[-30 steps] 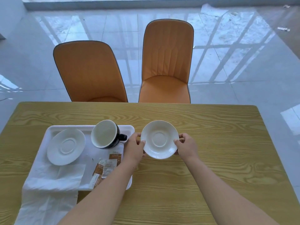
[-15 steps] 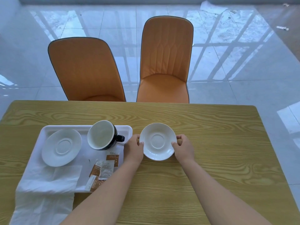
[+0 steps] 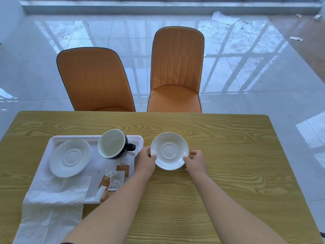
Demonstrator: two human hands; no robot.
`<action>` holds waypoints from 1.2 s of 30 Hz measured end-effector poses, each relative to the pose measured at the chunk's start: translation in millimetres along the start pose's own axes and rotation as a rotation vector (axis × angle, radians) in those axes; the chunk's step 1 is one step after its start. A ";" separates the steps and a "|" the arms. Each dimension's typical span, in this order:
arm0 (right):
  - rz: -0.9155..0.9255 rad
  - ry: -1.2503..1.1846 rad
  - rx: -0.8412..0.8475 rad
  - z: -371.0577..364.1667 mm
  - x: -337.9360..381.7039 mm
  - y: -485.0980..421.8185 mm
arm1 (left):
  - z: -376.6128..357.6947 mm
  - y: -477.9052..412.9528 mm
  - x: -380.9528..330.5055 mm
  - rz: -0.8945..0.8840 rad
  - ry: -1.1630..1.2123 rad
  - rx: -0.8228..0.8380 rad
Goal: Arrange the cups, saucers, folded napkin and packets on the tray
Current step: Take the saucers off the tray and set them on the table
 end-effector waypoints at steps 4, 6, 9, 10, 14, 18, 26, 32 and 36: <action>-0.019 -0.047 0.060 2.4 -8.0 18.4 | 1.9 15.2 0.6 -0.025 -0.068 0.069; 0.000 -0.065 0.072 5.5 -8.8 26.9 | 3.0 24.1 -0.3 -0.073 -0.168 0.102; 0.052 -0.024 0.100 11.2 -5.9 41.2 | 8.5 40.6 -4.0 -0.130 -0.265 0.117; 0.072 0.000 0.112 13.2 -4.9 46.7 | 10.1 46.2 -5.1 -0.149 -0.284 0.120; 0.186 0.159 0.118 23.2 2.1 68.7 | 16.4 67.3 -10.8 -0.253 -0.378 0.142; 0.304 0.401 0.096 29.3 6.7 88.0 | 21.9 82.4 -9.0 -0.332 -0.498 0.151; 0.338 0.657 0.194 2.1 12.9 114.9 | 62.2 99.0 22.4 -0.330 -0.627 0.166; 0.288 0.634 0.238 -50.4 28.8 130.8 | 115.8 92.6 44.8 -0.280 -0.676 0.143; 0.327 0.669 0.265 -91.3 45.1 146.0 | 154.2 86.0 61.7 -0.241 -0.690 0.150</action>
Point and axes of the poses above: each hand's wrist, its own y-axis away from the middle knuckle, its own z-axis out of the back of the hand, x = y × z, the point moved 6 cm from there along -y, towards the middle knuckle, and after that the axes turned 1 degree about x, right-handed, at the moved point
